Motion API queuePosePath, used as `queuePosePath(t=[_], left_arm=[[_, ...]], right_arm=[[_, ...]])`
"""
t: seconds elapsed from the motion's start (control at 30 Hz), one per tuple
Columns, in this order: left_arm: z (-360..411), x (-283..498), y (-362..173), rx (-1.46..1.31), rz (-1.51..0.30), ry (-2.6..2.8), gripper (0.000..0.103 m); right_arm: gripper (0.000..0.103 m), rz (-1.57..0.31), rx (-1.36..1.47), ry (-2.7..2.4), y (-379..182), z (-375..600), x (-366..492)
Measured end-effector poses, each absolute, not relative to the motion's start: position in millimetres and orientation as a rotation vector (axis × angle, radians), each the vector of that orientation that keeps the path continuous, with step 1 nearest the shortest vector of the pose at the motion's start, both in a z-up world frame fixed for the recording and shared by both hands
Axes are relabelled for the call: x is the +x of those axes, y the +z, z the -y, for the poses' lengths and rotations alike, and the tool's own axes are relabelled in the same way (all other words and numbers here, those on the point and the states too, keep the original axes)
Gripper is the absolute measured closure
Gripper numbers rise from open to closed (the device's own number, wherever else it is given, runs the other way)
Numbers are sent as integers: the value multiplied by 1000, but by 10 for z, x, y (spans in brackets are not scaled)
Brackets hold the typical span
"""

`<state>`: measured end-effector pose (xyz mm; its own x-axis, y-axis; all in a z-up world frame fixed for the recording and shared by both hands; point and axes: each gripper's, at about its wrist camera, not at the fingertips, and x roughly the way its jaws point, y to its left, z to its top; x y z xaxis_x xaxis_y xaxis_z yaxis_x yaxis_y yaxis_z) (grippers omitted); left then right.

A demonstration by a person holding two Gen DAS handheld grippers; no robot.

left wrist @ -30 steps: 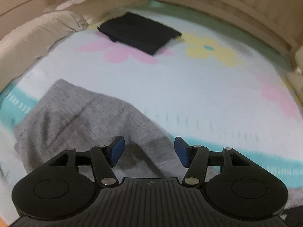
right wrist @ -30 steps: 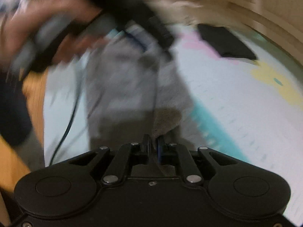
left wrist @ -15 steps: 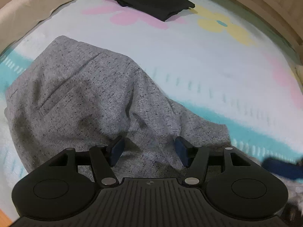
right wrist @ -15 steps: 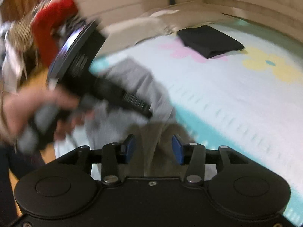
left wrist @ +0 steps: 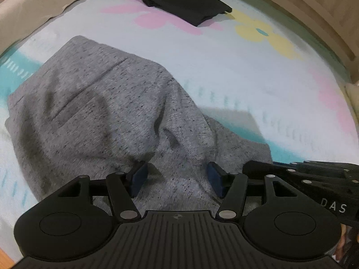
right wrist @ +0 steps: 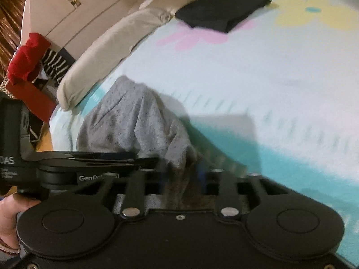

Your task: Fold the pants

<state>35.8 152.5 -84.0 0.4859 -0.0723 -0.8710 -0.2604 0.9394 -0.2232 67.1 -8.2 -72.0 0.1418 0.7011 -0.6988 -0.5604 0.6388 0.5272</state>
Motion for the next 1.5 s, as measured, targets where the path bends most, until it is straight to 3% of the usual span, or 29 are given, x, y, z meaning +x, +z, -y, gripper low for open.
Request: queuePosePath(t=[0.07, 0.33, 0.57, 0.77, 1.03, 1.17, 1.43, 1.5], left_arm=[[-1551, 268, -810, -378, -1057, 131, 46], [-1374, 140, -827, -254, -1069, 146, 46], [-1386, 152, -791, -271, -1079, 145, 45], [-1657, 206, -673, -426, -1036, 90, 44], [-2308, 301, -858, -696, -983, 177, 45], [-2175, 375, -712, -607, -959, 150, 44], [-1806, 684, -770, -479, -1016, 8, 45], [-1881, 837, -844, -455, -980, 70, 52]], right_arm=[[93, -1092, 144, 937, -689, 53, 662], [95, -870, -260, 815, -157, -226, 845], [96, -912, -443, 770, -538, -558, 1085], [97, -967, -389, 724, -883, -527, 1257], [96, -941, -272, 607, -676, -132, 1368], [88, -895, -199, 707, -397, -36, 1000], [88, -929, -262, 823, -515, -57, 299], [89, -938, -299, 776, -645, -31, 320]])
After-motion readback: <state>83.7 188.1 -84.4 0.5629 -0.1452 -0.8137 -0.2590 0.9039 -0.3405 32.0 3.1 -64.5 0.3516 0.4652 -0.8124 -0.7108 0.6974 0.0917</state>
